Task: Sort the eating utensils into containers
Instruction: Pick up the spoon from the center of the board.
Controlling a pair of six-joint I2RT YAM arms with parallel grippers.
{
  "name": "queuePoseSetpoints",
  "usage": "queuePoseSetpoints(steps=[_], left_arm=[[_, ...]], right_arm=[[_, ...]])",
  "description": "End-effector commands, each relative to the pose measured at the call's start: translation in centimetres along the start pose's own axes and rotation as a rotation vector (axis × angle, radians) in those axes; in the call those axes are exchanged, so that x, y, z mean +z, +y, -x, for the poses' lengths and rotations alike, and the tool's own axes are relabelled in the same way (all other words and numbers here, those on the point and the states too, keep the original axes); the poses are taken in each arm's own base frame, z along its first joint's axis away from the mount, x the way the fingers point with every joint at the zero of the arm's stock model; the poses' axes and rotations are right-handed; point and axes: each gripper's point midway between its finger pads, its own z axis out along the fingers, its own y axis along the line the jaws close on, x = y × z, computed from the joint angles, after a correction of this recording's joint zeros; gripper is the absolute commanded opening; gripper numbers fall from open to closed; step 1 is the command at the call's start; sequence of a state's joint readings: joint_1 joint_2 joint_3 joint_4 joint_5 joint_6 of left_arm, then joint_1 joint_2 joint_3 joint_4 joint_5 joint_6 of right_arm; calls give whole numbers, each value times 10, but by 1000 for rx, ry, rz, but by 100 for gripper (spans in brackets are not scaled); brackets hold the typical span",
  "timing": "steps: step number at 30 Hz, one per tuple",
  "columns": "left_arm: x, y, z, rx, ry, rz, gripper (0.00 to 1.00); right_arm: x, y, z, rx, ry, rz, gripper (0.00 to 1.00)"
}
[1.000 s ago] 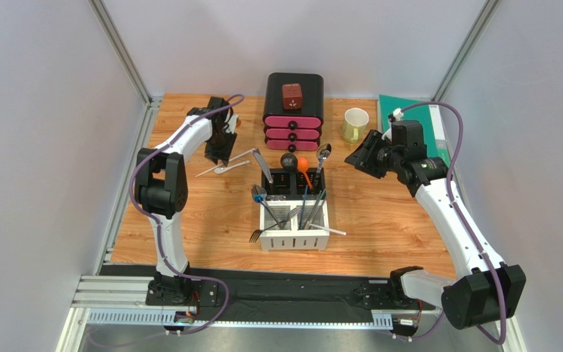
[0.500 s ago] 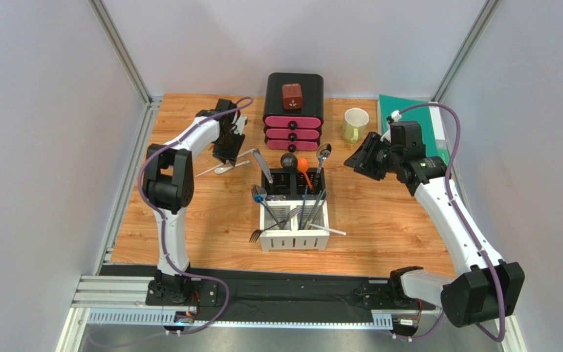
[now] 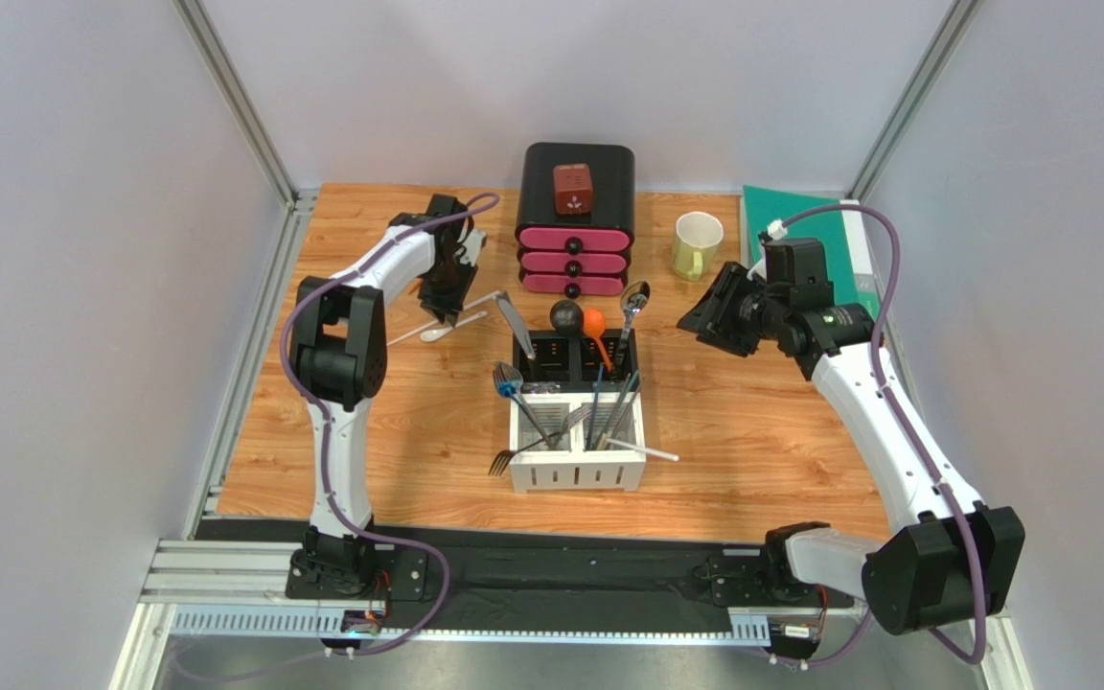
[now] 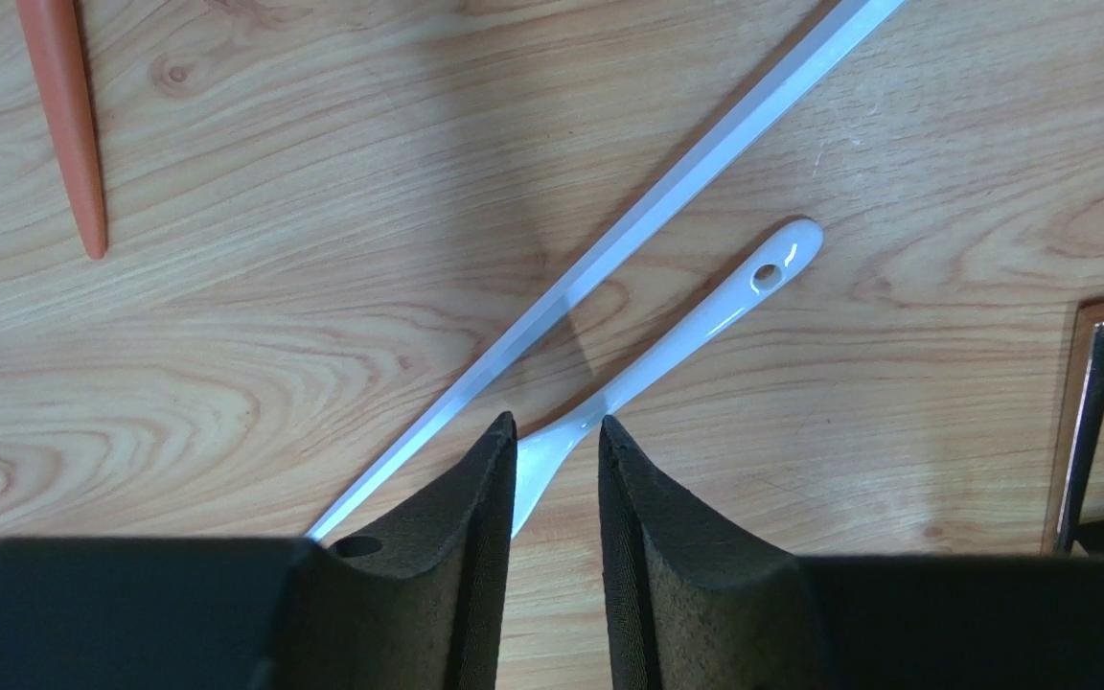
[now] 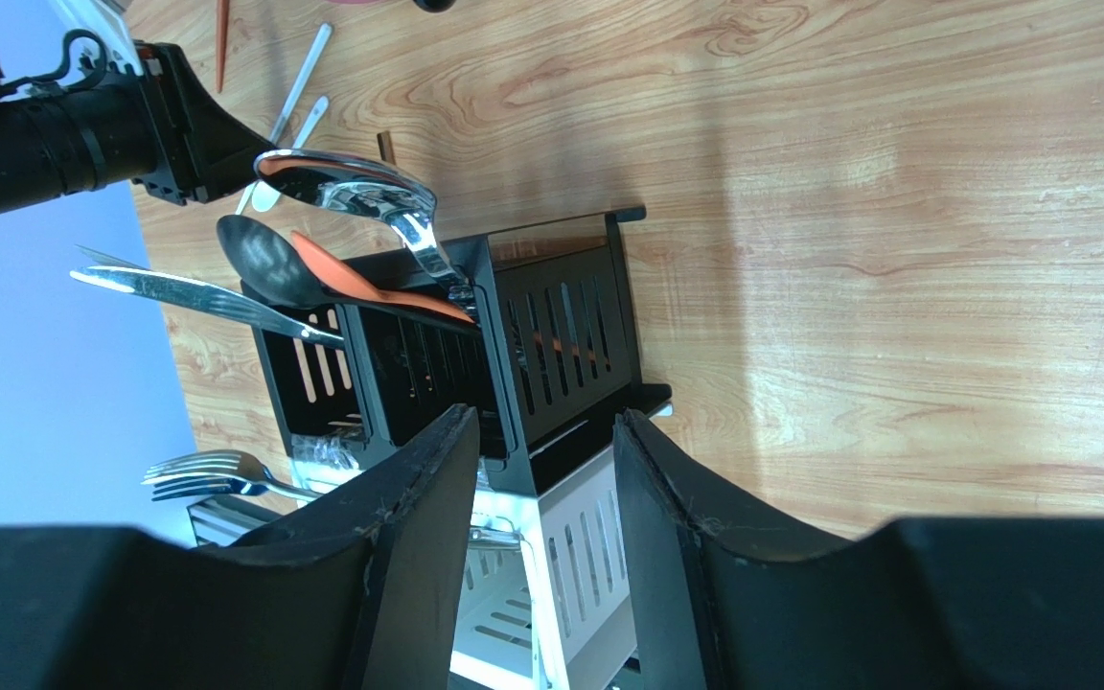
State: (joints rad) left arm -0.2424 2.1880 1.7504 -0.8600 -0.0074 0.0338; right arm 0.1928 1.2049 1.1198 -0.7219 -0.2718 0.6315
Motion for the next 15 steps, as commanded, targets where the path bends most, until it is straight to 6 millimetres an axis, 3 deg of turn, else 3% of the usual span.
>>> queuePoseSetpoints(steps=[1,8,15], left_arm=[[-7,-6,1,24,13,-41,30],[-14,-8,-10,26,26,-40,31],[-20,-2,0,26,2,-13,38]], right_arm=[[-6,11,13,-17,-31,30,45],[-8,13,13,-20,-33,34,45],[-10,14,13,-22,-35,41,45]])
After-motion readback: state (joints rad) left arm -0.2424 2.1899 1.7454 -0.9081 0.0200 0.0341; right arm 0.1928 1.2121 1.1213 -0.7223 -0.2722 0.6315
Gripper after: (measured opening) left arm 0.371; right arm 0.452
